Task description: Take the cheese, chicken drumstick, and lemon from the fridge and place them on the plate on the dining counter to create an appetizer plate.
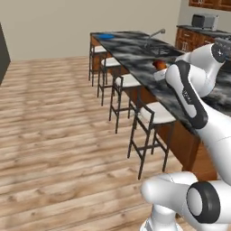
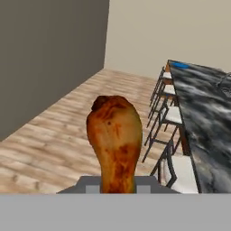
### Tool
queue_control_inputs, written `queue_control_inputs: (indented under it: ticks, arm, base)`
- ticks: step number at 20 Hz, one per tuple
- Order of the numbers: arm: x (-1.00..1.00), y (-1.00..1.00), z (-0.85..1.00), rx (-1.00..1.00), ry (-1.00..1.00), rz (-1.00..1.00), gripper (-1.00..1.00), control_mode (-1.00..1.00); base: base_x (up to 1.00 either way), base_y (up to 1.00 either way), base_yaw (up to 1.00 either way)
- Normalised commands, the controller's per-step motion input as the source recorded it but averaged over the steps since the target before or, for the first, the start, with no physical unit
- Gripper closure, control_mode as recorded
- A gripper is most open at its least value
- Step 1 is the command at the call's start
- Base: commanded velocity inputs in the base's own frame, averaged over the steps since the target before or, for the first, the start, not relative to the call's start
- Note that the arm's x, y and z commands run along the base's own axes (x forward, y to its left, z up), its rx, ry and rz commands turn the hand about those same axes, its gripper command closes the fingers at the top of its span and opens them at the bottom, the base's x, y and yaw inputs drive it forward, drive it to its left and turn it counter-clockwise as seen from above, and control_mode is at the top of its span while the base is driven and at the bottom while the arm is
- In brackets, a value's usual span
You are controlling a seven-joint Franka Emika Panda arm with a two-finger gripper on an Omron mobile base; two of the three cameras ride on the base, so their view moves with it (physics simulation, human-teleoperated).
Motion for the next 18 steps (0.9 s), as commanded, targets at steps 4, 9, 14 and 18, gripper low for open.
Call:
queue_control_inputs:
  ticks: [4, 9, 14, 18]
  arm:
    - [0.00, 0.00, 0.00, 0.00, 0.00, 0.00, 1.00, 1.00]
    - [0.00, 0.00, 0.00, 0.00, 0.00, 0.00, 1.00, 1.00]
    - [0.00, 0.00, 0.00, 0.00, 0.00, 0.00, 1.00, 1.00]
    - [0.00, 0.00, 0.00, 0.00, 0.00, 0.00, 1.00, 1.00]
  base:
    - [1.00, 0.95, 0.01]
    - [1.00, 0.42, -0.02]
    - [1.00, 0.20, -0.12]
    - [1.00, 0.19, -0.23]
